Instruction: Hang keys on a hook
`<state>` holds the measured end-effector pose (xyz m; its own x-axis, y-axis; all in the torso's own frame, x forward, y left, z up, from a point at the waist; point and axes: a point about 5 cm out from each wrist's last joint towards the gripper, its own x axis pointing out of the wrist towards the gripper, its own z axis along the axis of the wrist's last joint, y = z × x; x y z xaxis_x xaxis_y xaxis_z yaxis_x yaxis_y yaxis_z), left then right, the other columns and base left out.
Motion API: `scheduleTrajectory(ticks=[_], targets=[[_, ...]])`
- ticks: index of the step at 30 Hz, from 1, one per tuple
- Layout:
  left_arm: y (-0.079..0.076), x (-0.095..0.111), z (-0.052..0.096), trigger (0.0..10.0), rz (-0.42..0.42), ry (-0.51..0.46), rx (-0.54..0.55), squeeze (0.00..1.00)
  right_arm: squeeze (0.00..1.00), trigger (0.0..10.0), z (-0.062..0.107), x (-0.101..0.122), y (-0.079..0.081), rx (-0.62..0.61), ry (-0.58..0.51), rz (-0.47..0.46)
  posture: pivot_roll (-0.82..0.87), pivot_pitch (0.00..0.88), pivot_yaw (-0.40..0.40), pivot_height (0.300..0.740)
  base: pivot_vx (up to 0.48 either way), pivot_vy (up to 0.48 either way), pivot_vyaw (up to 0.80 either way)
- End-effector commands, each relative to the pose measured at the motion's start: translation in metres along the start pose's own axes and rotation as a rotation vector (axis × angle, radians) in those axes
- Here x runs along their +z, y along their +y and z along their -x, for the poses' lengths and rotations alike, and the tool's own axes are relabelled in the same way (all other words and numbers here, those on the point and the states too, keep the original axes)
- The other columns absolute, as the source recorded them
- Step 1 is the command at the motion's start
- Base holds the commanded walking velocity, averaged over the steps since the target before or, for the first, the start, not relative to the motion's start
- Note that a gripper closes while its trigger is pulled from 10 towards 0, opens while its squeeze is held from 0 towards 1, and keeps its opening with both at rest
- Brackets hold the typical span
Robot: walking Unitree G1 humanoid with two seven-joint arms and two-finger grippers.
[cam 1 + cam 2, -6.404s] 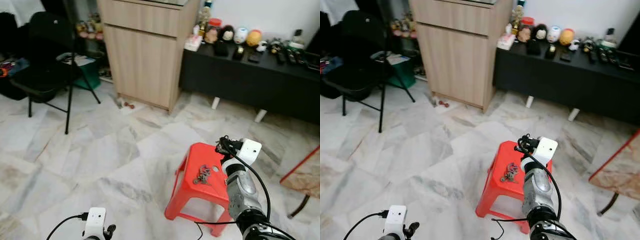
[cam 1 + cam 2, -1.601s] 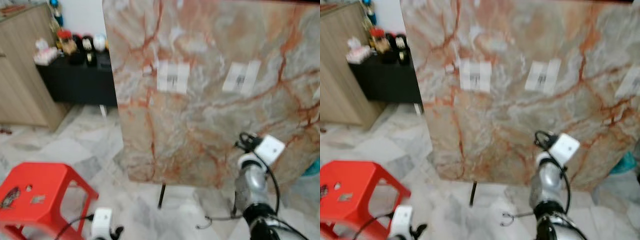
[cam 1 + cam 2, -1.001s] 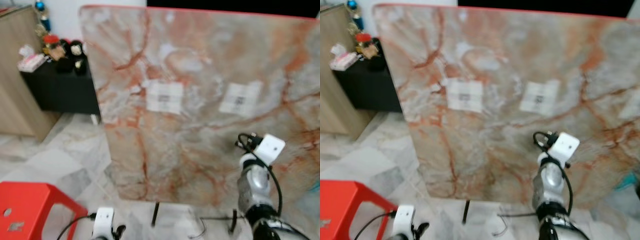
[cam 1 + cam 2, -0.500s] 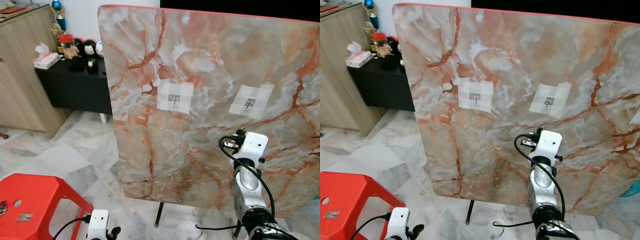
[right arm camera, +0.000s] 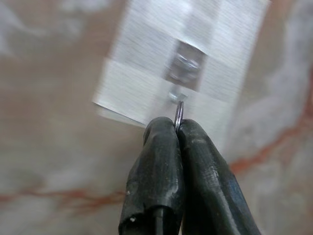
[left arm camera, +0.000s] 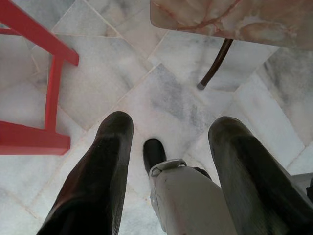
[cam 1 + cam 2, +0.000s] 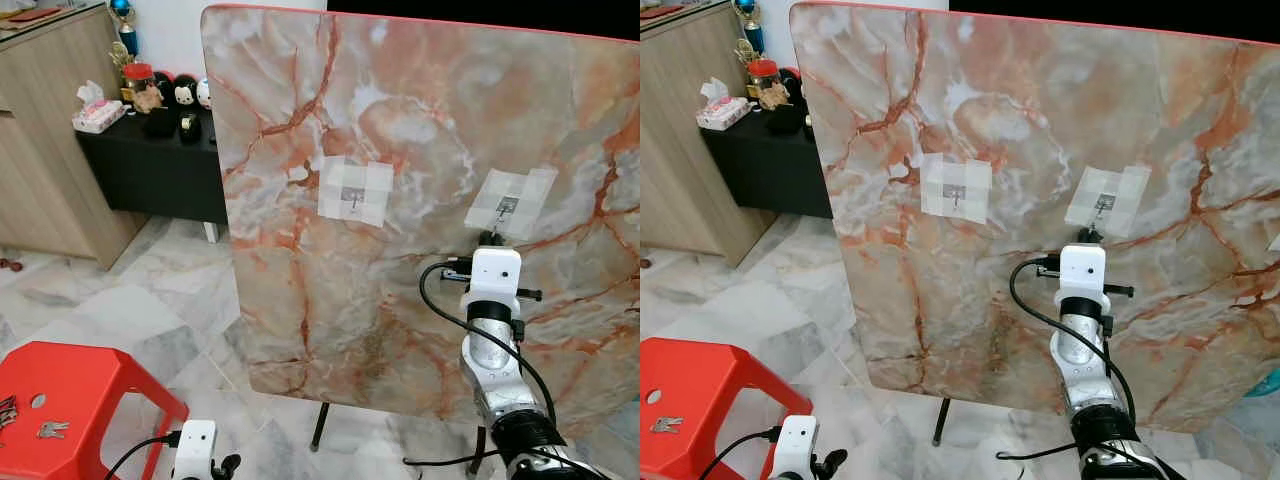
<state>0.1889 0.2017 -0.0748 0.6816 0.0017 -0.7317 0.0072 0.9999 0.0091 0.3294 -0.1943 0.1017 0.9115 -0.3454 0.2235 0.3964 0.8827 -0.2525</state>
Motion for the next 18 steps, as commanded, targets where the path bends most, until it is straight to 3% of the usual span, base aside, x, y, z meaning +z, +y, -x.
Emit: scheduleTrajectory(ticks=[1,10,16,18], targets=[[0.000,-0.005,0.001,10.0,0.000,0.024,-0.004,0.00,0.00,10.0,-0.001,0.000,-0.007,-0.031,-0.004,0.027,0.08,0.000,-0.071,0.740,0.000,0.000,0.00],[0.000,-0.006,0.001,10.0,-0.002,0.029,-0.006,0.00,0.00,10.0,0.009,-0.009,-0.008,-0.039,0.035,0.024,0.08,0.000,-0.071,0.740,0.000,0.000,0.00],[0.001,-0.006,0.001,10.0,-0.003,0.030,-0.005,0.00,0.00,10.0,0.007,-0.006,-0.011,-0.029,-0.012,0.110,0.08,0.000,-0.068,0.740,0.000,0.000,0.00],[0.001,-0.006,0.001,10.0,-0.004,0.030,-0.004,0.00,0.00,10.0,0.005,0.002,-0.006,0.006,-0.075,0.190,0.08,0.000,-0.068,0.740,0.000,0.000,0.00]])
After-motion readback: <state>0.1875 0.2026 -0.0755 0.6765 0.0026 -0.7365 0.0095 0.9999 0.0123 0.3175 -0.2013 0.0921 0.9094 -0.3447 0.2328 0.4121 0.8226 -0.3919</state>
